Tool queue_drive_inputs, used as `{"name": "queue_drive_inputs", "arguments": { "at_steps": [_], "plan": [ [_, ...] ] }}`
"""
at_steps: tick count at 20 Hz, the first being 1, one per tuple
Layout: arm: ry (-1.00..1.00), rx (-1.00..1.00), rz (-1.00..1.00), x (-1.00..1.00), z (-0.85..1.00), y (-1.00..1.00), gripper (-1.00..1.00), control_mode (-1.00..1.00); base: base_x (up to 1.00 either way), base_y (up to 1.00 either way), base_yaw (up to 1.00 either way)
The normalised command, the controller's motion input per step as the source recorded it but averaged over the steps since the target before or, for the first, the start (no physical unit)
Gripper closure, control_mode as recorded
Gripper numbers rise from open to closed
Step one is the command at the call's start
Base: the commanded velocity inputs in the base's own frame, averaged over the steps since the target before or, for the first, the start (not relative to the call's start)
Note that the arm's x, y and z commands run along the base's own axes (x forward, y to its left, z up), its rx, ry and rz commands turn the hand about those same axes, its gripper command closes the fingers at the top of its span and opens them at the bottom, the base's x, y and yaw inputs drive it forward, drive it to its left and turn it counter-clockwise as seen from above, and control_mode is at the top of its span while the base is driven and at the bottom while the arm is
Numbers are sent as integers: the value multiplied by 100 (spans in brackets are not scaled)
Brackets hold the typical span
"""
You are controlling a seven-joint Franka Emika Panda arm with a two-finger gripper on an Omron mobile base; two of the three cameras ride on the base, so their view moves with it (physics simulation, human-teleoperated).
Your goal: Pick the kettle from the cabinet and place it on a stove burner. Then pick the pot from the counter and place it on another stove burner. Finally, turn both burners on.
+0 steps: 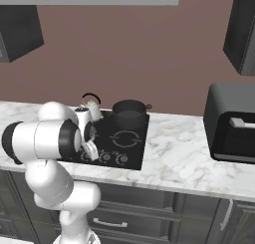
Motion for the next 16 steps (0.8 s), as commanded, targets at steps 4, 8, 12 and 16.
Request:
{"name": "queue_drive_inputs", "arguments": {
  "at_steps": [4,8,12,16],
  "plan": [
    [1,0,-1,4,-11,3,-100,-100,0,0,0],
    [2,0,-1,3,-12,3,-100,-100,0,0,0],
    [0,0,0,0,-13,0,-100,-100,0,0,0],
    [0,0,0,-6,-22,0,100,-100,0,0,0]
  ]
}}
